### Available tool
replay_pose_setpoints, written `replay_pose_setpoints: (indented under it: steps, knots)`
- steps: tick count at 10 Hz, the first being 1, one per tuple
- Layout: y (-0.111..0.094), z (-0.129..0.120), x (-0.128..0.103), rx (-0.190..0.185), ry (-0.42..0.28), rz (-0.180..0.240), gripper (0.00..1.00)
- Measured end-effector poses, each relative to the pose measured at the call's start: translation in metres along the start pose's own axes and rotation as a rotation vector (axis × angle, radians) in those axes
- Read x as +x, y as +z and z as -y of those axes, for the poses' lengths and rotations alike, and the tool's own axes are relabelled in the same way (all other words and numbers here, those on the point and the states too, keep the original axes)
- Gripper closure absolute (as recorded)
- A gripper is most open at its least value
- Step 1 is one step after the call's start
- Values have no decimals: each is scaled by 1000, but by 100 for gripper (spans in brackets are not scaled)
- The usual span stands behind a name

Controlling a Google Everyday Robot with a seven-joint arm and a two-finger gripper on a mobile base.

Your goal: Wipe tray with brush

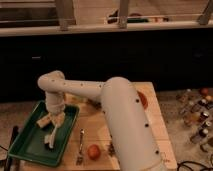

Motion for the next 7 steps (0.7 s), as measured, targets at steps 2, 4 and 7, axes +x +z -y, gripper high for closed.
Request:
replay_pose_setpoints:
  steps: [2,4,7]
  knots:
    - [-6,-18,21,-3,62,-18,100]
    - [-14,-17,41,8,108,-34,100]
    - [-17,-1,54,63,123,-42,100]
